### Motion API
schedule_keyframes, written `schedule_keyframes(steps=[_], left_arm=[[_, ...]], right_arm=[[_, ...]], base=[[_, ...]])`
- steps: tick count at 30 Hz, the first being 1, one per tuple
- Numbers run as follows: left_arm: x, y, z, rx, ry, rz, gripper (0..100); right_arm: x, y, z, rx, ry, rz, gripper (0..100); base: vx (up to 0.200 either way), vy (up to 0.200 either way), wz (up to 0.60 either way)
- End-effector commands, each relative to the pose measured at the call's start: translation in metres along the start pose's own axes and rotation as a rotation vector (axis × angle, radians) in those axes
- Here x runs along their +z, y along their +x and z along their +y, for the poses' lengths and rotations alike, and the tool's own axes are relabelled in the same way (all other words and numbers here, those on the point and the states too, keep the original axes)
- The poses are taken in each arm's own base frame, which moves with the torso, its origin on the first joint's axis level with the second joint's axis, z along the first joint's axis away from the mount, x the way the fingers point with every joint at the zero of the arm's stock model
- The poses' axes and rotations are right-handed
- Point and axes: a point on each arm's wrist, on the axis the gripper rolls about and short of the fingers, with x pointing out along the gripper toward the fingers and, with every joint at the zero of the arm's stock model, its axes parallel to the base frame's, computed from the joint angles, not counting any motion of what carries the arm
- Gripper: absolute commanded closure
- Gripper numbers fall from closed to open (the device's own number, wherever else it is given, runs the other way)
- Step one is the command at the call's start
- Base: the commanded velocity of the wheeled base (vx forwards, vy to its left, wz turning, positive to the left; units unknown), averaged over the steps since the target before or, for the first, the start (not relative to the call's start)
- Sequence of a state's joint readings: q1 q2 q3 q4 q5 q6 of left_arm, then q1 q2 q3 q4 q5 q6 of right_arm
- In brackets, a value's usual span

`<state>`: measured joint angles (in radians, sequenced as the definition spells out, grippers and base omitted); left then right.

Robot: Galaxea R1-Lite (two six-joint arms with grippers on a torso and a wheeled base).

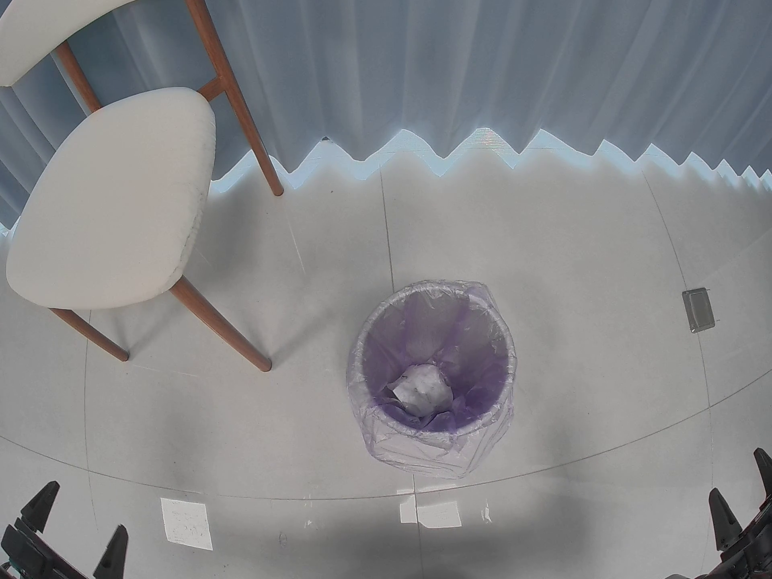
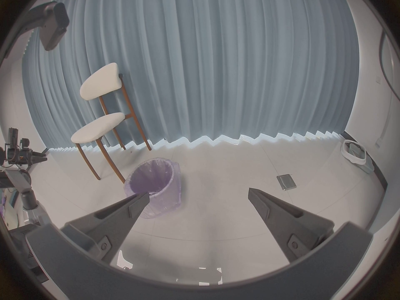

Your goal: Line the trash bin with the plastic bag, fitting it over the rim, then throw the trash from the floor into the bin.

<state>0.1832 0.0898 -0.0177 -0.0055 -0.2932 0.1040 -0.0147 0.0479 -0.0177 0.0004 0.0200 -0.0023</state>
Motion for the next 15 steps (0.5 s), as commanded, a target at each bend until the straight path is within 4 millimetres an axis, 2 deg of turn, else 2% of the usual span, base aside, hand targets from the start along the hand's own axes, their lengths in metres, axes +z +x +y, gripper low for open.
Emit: schedule_keyframes(steps=[1, 8, 11, 15], left_arm=[[-0.0048, 0.0013, -0.0026, -0.128, 0.084, 0.005, 0], [-0.0065, -0.0049, -0.0006, -0.361, 0.101, -0.048, 0], [-0.0067, -0.0080, -0.0011, -0.298, 0.088, -0.111, 0], [-0.0077, -0.0069, 0.0055, -0.006, -0.081, -0.070, 0]], right_arm=[[-0.0058, -0.0023, -0.0001, 0.033, 0.000, -0.032, 0], [-0.0058, -0.0023, 0.0000, 0.032, 0.006, -0.032, 0], [-0.0058, -0.0023, 0.0000, 0.032, 0.006, -0.032, 0], [-0.0058, -0.0023, -0.0001, 0.027, 0.010, -0.032, 0]], base=[[0.000, 0.000, 0.00], [0.000, 0.000, 0.00], [0.000, 0.000, 0.00], [0.000, 0.000, 0.00]])
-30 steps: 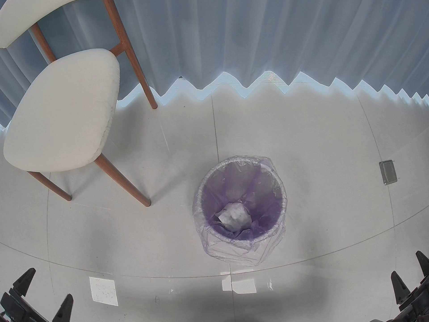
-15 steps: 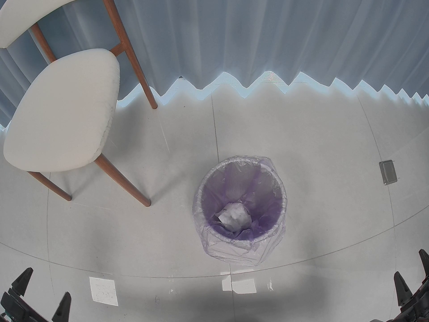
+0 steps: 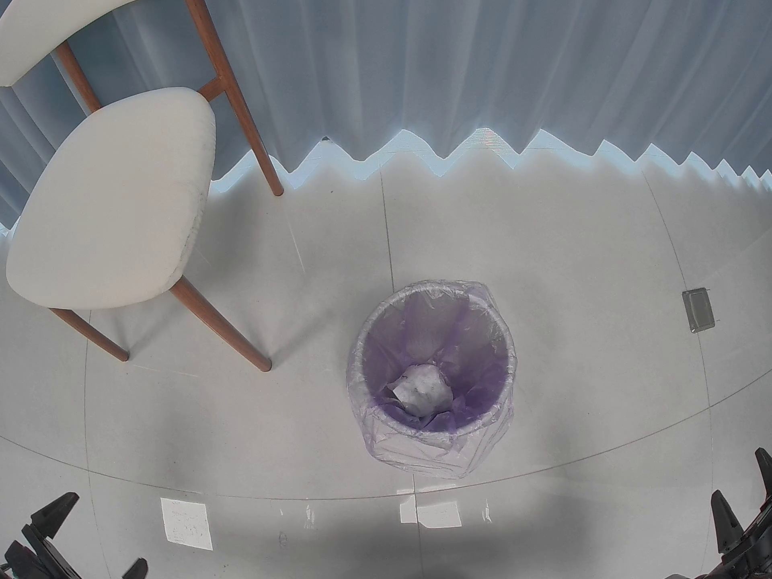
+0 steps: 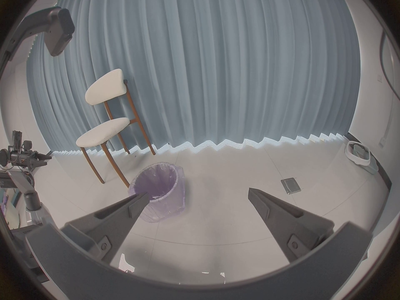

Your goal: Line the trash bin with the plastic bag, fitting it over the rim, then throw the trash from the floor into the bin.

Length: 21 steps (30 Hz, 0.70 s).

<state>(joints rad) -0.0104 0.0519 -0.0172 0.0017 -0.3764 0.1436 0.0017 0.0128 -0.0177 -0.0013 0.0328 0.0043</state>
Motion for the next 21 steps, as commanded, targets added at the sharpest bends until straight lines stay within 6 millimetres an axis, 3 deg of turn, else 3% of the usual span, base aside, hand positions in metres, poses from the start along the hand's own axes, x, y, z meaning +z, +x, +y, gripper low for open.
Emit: schedule_keyframes(steps=[1, 7, 12, 21], left_arm=[[-0.0056, -0.0034, 0.0048, 0.316, -0.129, -0.022, 0], [-0.0064, -0.0042, 0.0067, 0.423, -0.136, -0.011, 0], [-0.0071, -0.0038, 0.0040, 0.292, -0.055, 0.016, 0], [-0.0064, -0.0034, 0.0049, 0.285, -0.077, 0.079, 0]], right_arm=[[-0.0052, 0.0003, -0.0004, -0.013, 0.007, 0.005, 0], [-0.0053, 0.0003, -0.0008, -0.031, 0.010, 0.006, 0], [-0.0050, 0.0002, -0.0008, -0.027, -0.004, 0.006, 0], [-0.0055, 0.0003, -0.0006, -0.019, -0.003, 0.008, 0]], base=[[0.000, 0.000, 0.00], [0.000, 0.000, 0.00], [0.000, 0.000, 0.00], [0.000, 0.000, 0.00]])
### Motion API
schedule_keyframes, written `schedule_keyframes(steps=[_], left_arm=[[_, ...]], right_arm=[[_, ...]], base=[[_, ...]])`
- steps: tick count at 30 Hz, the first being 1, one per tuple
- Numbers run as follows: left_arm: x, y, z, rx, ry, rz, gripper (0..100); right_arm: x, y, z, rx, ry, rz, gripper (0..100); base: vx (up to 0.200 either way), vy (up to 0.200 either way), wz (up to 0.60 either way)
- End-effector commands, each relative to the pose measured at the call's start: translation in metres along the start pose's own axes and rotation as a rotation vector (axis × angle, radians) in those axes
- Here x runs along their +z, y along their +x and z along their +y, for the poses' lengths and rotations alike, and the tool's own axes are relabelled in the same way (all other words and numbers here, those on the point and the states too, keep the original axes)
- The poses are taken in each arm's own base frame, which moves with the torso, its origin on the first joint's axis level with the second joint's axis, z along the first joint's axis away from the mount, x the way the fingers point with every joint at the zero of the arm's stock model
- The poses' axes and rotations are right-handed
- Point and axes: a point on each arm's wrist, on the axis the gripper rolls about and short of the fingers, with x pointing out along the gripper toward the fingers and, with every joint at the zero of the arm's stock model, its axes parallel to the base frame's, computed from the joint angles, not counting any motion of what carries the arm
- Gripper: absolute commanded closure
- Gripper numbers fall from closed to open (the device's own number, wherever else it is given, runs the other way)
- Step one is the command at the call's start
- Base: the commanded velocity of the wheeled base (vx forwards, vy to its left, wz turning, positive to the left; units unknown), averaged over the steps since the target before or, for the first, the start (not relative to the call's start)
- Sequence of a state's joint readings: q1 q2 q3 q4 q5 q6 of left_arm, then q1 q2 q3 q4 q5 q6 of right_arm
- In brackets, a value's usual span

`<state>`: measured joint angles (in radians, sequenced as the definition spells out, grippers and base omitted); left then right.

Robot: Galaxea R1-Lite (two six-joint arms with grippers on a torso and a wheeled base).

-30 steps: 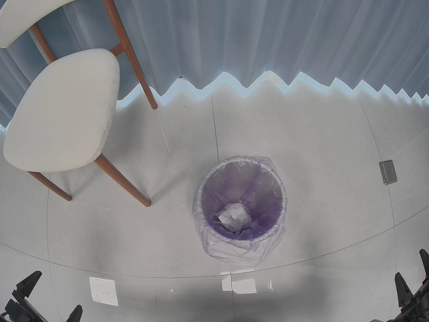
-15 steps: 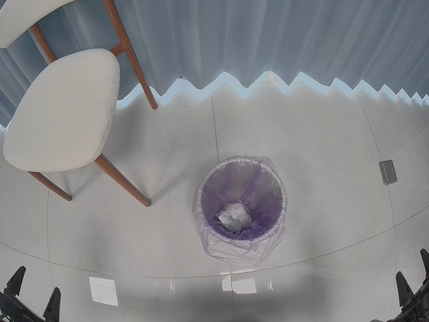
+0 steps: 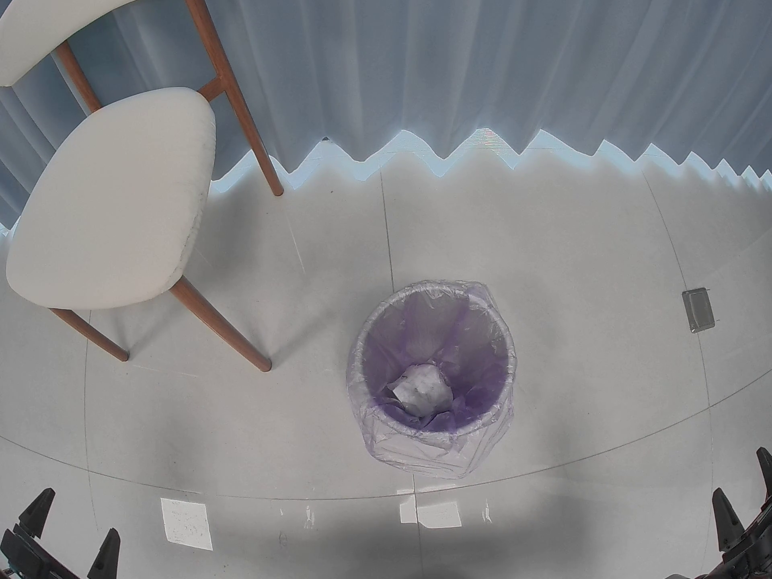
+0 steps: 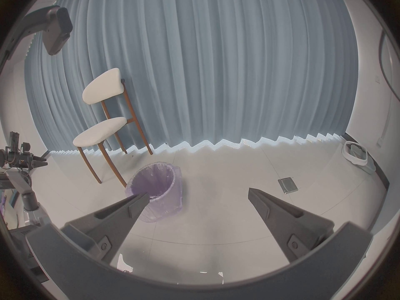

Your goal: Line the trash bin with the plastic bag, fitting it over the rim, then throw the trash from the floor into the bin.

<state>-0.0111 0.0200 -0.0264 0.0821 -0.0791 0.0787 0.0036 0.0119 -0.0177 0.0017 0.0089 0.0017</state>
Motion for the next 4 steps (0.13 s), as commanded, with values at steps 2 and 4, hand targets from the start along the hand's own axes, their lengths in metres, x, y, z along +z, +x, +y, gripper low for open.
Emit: schedule_keyframes(steps=[2, 4], left_arm=[[0.0004, -0.0002, -0.0002, 0.002, 0.012, -0.013, 0], [0.0008, -0.0005, -0.0005, -0.004, 0.026, -0.047, 0]], right_arm=[[-0.0046, 0.0003, 0.0000, 0.001, 0.000, 0.003, 0], [-0.0046, 0.0003, 0.0000, 0.003, 0.000, 0.003, 0]], base=[[0.000, 0.000, 0.00], [0.000, 0.000, 0.00]])
